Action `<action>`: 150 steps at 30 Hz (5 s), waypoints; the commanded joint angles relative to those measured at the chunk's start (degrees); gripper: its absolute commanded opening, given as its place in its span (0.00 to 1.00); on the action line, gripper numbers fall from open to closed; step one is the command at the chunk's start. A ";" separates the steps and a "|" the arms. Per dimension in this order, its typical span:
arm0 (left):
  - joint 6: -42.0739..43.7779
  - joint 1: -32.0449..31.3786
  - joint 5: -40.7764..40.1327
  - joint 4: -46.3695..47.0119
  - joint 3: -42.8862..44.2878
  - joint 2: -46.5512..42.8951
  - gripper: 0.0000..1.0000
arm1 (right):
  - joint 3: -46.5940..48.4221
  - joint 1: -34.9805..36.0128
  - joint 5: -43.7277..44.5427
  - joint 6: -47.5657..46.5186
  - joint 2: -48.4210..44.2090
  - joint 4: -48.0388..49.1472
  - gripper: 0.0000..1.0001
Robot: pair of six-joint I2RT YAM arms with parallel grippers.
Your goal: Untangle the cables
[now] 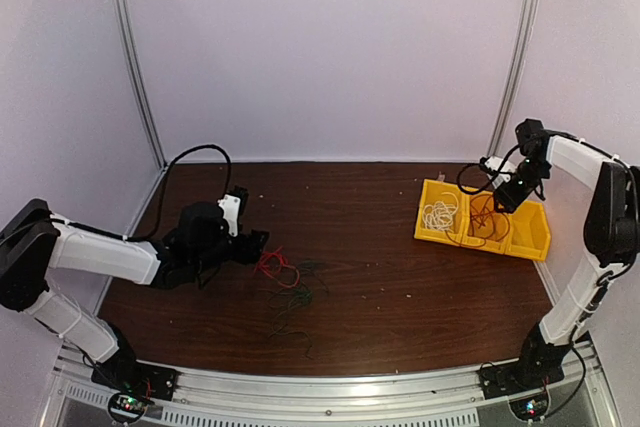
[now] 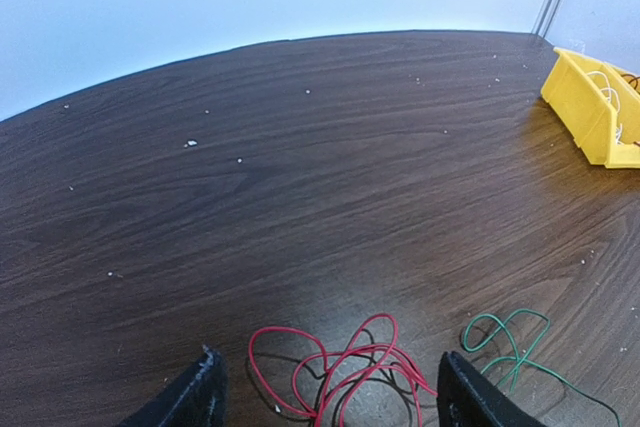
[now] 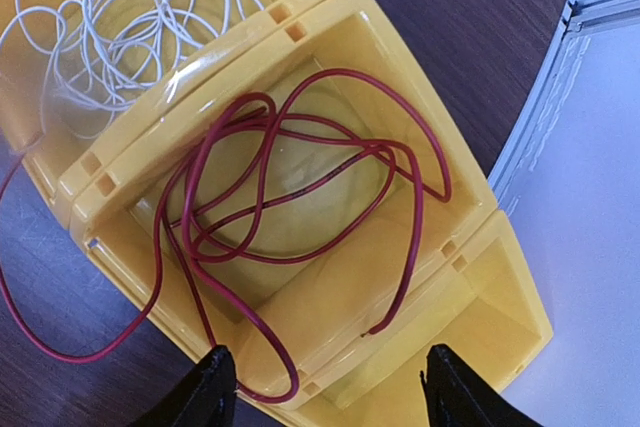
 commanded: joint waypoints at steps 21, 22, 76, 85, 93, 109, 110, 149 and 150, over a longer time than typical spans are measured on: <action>-1.84 0.36 1.77 3.05 -0.10 0.41 0.73 | -1.25 1.41 -4.57 8.15 11.79 10.15 0.00; -1.88 0.36 1.78 3.04 -0.10 0.33 0.73 | -1.46 1.67 -4.29 8.42 11.79 10.12 0.00; -3.47 0.36 5.34 5.24 1.84 3.65 0.72 | -11.37 14.21 17.14 2.80 -6.89 13.45 0.00; -3.55 0.36 5.21 5.15 0.87 2.96 0.72 | -6.57 8.81 12.71 8.67 2.82 15.33 0.00; -3.05 0.36 4.99 4.39 1.22 2.05 0.72 | -4.83 8.42 9.47 11.97 8.02 14.96 0.00; -5.78 1.09 3.76 -7.90 2.20 0.73 0.72 | -0.15 17.70 8.22 12.52 -6.75 2.60 0.58; -6.53 1.21 4.31 -8.97 2.44 1.01 0.72 | -0.03 19.77 8.18 12.73 -6.48 2.51 0.58; -7.35 11.62 18.34 -33.77 26.72 4.49 0.63 | 9.30 54.49 -26.20 17.62 28.38 21.41 0.19; -7.97 11.87 19.41 -32.88 24.80 4.88 0.65 | 8.94 54.49 -26.15 17.70 28.03 21.68 0.12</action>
